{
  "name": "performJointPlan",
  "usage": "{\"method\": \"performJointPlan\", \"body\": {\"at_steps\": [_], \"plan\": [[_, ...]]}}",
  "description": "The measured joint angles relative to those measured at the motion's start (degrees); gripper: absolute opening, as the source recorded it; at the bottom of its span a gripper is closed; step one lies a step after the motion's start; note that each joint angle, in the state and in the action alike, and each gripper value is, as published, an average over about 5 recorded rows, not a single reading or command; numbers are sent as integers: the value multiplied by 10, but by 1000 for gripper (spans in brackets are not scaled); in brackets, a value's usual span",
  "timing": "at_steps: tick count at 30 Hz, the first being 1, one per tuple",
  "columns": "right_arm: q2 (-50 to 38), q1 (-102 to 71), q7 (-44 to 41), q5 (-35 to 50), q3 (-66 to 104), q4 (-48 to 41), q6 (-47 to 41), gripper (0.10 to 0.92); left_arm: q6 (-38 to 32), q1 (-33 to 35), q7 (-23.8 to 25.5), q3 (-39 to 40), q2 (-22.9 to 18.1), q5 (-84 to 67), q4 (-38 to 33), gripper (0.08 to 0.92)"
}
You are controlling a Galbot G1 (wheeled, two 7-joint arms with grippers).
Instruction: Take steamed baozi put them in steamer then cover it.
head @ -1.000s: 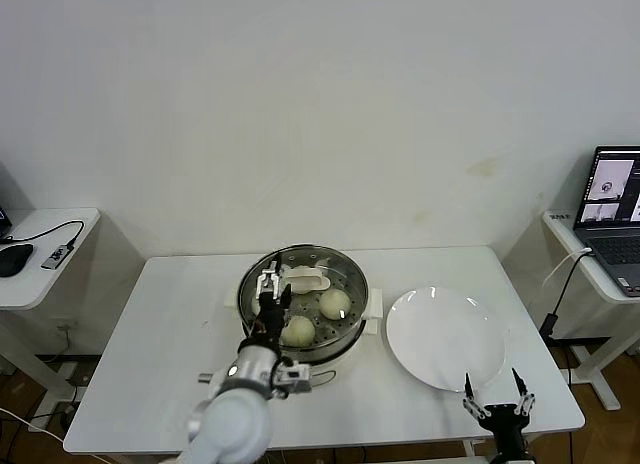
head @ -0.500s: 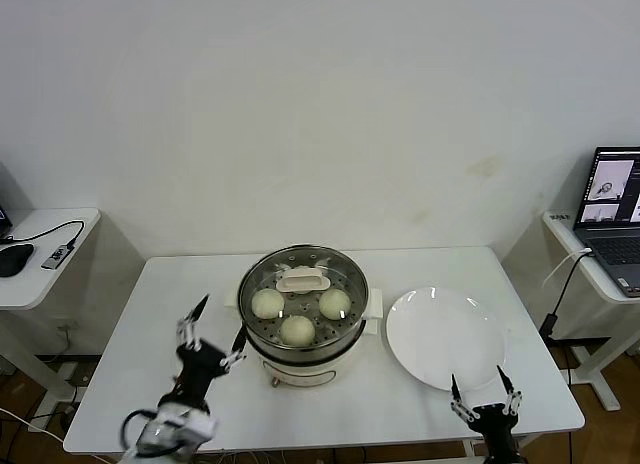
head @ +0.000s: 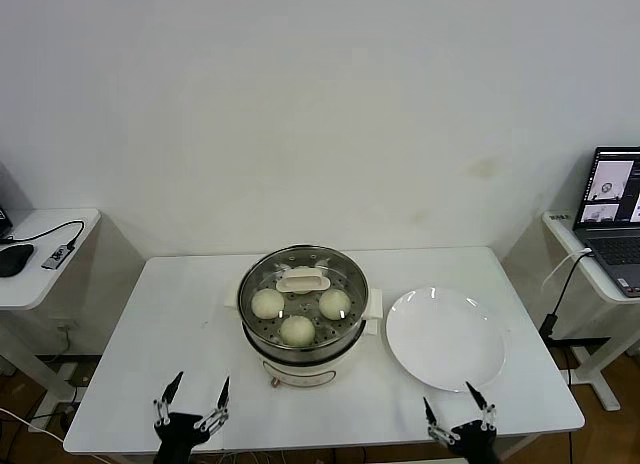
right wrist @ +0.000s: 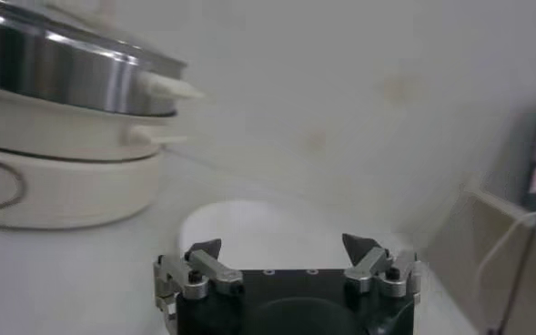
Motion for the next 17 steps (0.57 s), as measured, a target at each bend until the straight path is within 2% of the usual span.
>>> {"method": "performJointPlan", "body": {"at_steps": [8, 17], "plan": [[-4, -14, -11, 23, -34, 25, -32, 823, -45, 27, -2, -2, -21, -38, 31, 823], [-5, -18, -9, 18, -57, 31, -43, 823, -56, 40, -2, 0, -27, -55, 39, 823]]}}
